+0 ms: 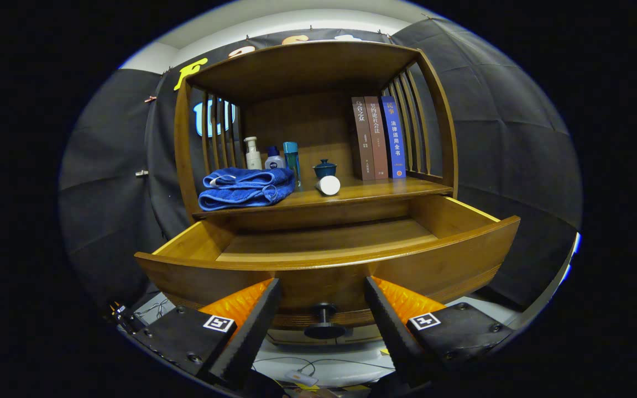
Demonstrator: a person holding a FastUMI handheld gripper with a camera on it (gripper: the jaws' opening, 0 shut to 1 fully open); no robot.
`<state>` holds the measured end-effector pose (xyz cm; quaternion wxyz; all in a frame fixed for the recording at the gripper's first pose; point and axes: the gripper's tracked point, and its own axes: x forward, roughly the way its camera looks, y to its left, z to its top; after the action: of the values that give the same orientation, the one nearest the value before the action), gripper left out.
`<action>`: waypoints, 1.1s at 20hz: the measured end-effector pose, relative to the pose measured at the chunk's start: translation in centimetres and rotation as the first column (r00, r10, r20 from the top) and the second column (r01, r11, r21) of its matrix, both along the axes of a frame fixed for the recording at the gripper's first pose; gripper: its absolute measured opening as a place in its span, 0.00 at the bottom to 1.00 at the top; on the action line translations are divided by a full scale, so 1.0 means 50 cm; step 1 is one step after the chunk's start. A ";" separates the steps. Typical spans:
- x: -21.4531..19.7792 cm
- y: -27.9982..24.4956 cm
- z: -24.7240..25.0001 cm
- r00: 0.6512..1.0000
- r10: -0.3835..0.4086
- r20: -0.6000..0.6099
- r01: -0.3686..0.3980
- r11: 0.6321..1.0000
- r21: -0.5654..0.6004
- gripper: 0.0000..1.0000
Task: Pull open the drawer, take out the items inside it, and place them on the countertop above the cabinet.
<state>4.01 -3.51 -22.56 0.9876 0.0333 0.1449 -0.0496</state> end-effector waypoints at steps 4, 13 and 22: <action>0.056 -0.011 -0.004 1.000 0.003 -0.005 -0.003 1.000 -0.019 0.97; 0.172 -0.041 -0.020 1.000 -0.002 -0.004 0.002 0.999 -0.046 0.97; 0.259 -0.049 -0.025 1.000 -0.007 0.006 0.008 0.999 -0.043 0.97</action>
<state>16.98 -5.95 -23.83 0.9884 0.0130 0.1407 -0.0564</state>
